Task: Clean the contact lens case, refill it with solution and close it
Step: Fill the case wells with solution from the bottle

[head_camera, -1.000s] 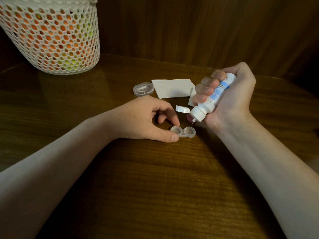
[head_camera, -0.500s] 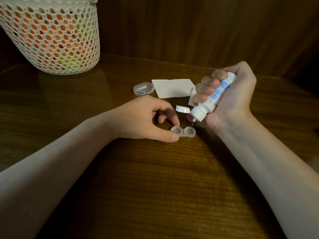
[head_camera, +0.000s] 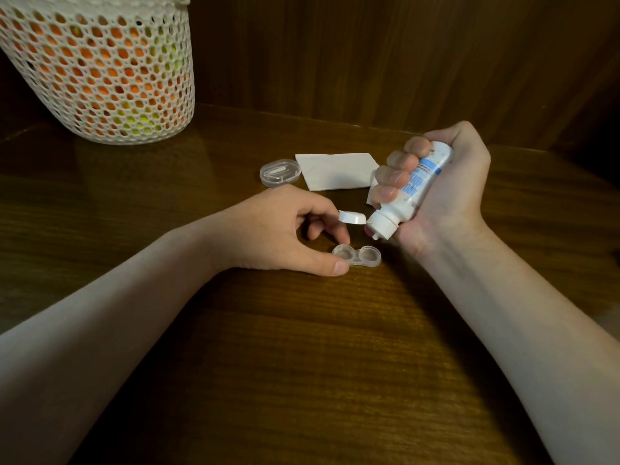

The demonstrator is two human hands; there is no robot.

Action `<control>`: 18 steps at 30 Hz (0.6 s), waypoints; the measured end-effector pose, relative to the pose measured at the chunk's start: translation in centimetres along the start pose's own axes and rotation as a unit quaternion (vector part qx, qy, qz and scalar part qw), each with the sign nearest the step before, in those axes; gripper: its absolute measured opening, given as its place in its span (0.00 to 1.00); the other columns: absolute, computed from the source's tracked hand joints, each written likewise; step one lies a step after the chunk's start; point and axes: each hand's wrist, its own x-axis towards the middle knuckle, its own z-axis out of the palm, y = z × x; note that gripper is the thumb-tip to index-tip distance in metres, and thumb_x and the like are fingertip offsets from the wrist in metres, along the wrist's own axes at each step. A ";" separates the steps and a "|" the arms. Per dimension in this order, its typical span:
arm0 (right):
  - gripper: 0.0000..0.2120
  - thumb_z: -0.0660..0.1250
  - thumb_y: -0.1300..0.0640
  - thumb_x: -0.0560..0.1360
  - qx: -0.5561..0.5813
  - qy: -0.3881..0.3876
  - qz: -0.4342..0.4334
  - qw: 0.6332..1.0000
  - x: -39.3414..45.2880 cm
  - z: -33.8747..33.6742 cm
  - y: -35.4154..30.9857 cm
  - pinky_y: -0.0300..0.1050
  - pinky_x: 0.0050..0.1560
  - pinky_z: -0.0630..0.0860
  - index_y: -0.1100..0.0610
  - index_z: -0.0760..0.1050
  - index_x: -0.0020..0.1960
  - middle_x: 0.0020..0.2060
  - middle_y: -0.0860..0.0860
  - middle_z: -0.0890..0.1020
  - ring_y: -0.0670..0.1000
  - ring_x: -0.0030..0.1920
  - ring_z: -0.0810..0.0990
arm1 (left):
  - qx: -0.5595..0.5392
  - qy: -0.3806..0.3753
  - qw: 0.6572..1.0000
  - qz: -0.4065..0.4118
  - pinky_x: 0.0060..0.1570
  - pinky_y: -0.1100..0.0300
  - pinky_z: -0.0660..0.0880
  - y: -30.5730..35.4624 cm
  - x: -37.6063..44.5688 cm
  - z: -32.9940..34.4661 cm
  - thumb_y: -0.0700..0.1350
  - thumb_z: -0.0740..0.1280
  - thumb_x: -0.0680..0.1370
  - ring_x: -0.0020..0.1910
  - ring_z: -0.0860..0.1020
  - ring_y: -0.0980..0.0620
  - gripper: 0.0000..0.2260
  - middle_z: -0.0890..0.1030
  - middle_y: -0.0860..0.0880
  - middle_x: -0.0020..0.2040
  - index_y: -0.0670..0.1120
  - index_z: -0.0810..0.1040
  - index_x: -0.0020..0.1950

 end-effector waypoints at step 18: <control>0.18 0.63 0.53 0.78 0.025 0.017 -0.041 0.999 -1.4 1.8 2.1 0.39 0.27 0.70 0.54 0.73 0.30 0.26 0.48 0.72 0.46 0.25 0.70 | 0.026 0.006 1.000 0.001 0.34 0.69 0.71 -0.1 0.2 0.1 0.59 0.80 0.73 0.37 0.75 0.62 0.16 0.78 0.55 0.41 0.49 0.82 0.49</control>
